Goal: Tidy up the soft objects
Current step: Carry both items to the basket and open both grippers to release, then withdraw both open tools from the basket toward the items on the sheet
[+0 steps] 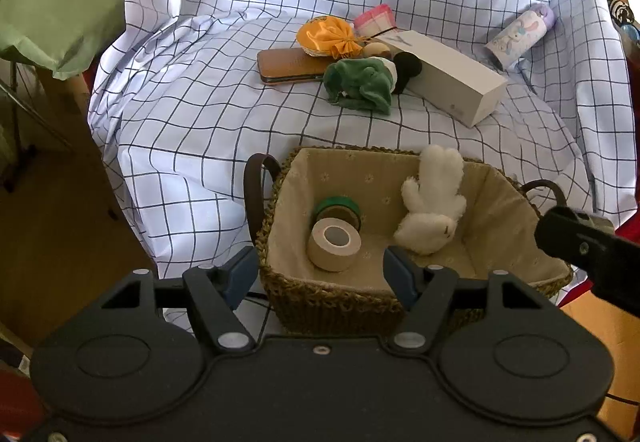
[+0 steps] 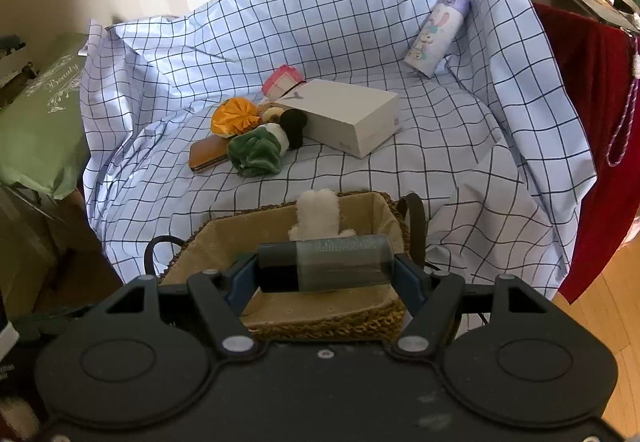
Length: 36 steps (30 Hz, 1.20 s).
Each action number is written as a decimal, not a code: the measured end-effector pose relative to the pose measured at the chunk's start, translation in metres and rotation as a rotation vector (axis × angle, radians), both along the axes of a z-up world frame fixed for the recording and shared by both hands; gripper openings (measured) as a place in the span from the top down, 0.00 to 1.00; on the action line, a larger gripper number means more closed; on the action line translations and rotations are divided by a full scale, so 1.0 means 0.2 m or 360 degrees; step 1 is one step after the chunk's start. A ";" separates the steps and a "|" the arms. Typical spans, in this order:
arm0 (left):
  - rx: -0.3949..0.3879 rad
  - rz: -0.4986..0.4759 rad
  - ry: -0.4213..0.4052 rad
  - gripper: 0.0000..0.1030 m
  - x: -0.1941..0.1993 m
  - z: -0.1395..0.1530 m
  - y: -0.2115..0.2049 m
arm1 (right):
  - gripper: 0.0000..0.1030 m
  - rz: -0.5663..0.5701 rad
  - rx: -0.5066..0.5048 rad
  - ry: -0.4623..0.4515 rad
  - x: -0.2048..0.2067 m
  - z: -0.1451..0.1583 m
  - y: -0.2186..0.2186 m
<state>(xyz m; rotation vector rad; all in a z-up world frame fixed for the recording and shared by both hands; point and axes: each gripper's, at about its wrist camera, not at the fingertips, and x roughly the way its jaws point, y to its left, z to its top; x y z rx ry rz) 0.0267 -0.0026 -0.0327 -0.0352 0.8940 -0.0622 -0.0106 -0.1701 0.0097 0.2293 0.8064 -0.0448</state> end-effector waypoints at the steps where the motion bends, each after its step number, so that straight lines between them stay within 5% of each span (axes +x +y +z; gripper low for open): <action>1: 0.0004 -0.0001 -0.0002 0.37 0.00 0.00 0.00 | 0.31 0.0002 0.0002 0.0002 0.00 0.00 0.00; 23: 0.0009 -0.0003 0.0022 0.36 0.00 -0.02 0.01 | 0.24 -0.0020 -0.0022 0.0052 0.00 -0.02 0.00; 36: 0.0008 0.0010 0.0040 0.36 0.00 -0.03 0.02 | 0.08 -0.0071 -0.0056 0.0049 -0.02 -0.02 0.00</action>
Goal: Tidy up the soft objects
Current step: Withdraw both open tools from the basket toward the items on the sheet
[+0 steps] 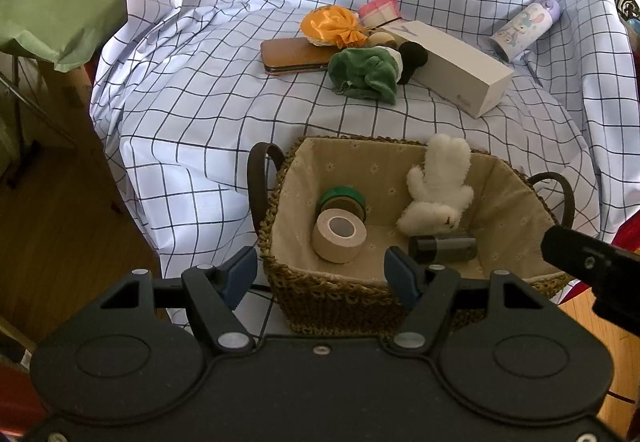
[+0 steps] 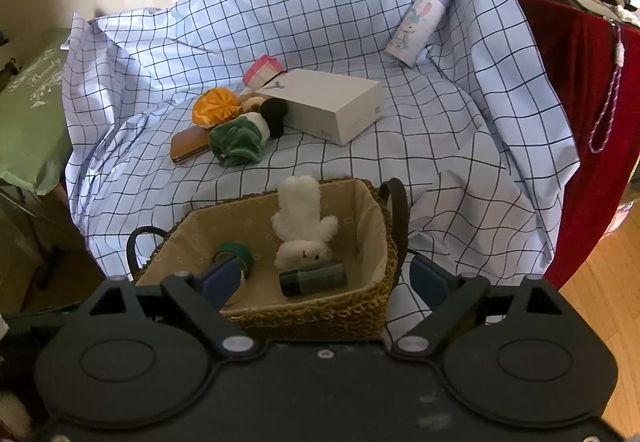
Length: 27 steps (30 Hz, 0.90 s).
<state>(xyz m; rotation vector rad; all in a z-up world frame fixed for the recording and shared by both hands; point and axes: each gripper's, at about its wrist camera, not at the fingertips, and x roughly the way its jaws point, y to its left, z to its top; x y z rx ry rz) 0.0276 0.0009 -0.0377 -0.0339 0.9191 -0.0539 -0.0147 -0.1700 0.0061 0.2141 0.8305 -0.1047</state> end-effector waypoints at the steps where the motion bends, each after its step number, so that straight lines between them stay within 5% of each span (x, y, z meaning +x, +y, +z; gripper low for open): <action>1: 0.0000 0.0002 0.0001 0.36 0.00 0.00 0.00 | 0.07 -0.0004 -0.0004 -0.0001 0.00 0.00 0.00; 27: 0.0012 0.0046 0.0003 0.27 0.01 -0.01 0.02 | 0.00 -0.0065 0.0001 -0.0060 -0.03 0.02 -0.03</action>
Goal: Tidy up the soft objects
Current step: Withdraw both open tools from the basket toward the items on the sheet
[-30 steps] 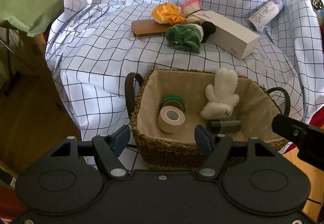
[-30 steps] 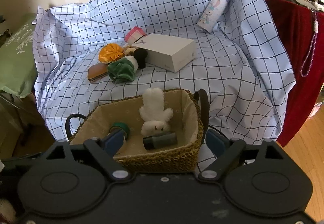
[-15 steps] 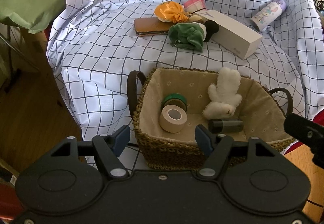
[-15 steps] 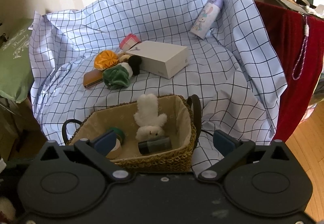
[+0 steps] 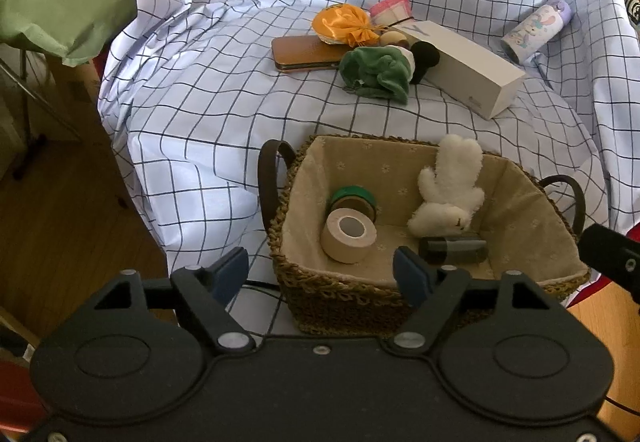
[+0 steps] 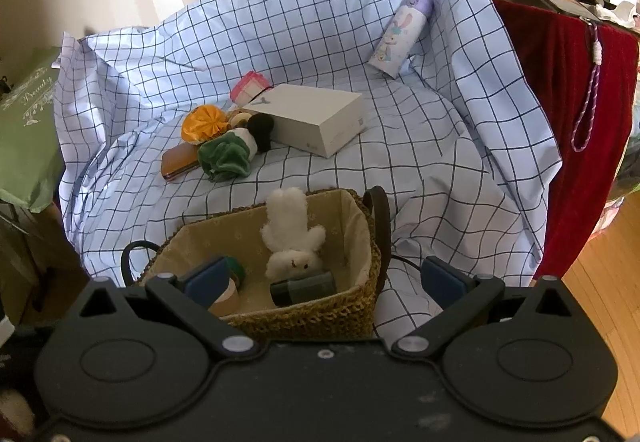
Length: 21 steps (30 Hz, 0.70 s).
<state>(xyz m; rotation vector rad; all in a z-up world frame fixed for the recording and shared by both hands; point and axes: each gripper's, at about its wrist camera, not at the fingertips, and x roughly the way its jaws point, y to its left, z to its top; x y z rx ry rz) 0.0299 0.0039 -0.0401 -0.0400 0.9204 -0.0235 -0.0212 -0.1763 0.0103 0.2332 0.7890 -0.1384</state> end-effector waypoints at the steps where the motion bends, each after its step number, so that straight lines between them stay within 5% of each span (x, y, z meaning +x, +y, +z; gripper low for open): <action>1: -0.0003 0.0004 -0.0009 0.27 0.00 0.00 0.00 | 0.00 0.0007 0.0004 0.0000 0.00 0.00 0.00; 21: 0.0148 0.0014 -0.0115 0.25 0.00 0.05 -0.04 | 0.00 -0.0004 0.0044 0.0019 0.04 -0.04 -0.03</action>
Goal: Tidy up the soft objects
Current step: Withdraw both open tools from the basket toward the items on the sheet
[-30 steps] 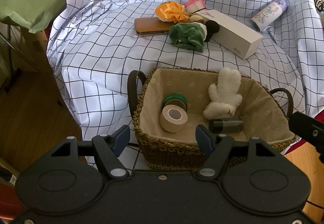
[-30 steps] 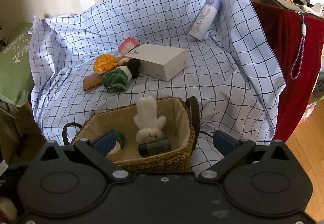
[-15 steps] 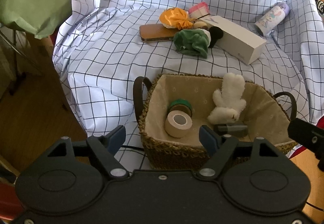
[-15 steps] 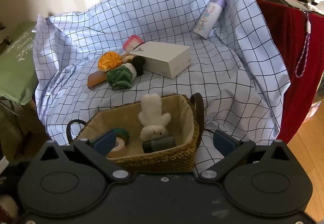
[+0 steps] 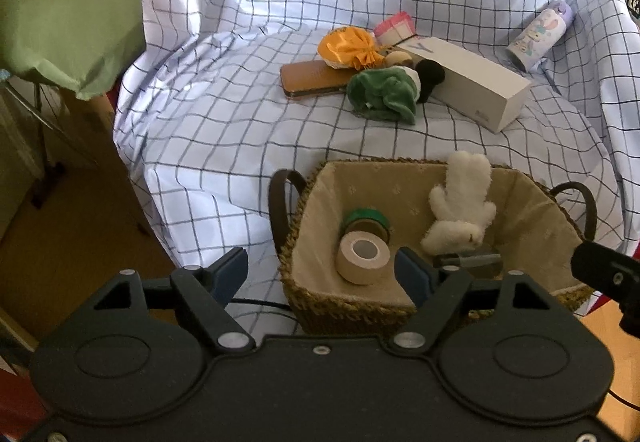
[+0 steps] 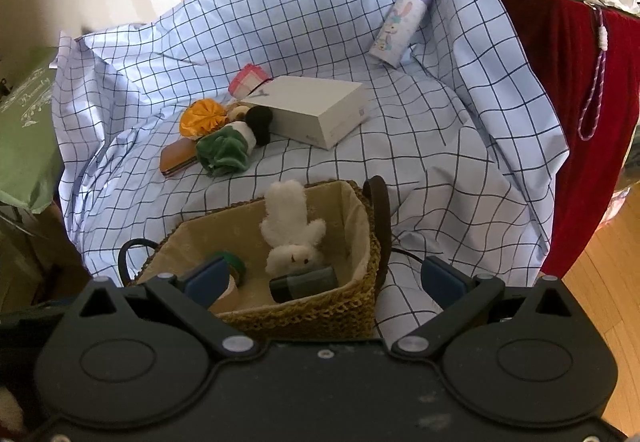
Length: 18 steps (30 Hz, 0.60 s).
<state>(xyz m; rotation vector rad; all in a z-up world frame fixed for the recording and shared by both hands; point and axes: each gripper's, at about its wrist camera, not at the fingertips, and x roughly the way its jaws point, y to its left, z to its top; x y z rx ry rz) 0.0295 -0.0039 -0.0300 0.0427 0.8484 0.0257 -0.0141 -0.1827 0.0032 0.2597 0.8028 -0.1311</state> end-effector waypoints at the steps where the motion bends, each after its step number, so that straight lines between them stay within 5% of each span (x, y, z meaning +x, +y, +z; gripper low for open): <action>1: 0.0011 0.0003 -0.0012 0.24 0.00 0.01 0.00 | 0.00 -0.0004 0.0002 -0.0009 0.00 0.00 0.00; 10: 0.0087 0.0009 -0.0122 0.22 0.05 0.07 0.00 | 0.00 0.0007 -0.0040 -0.0090 0.04 0.03 0.00; 18: 0.0059 -0.0015 -0.0140 0.13 0.17 0.12 0.02 | 0.00 0.0080 -0.0046 0.0042 0.19 -0.03 0.00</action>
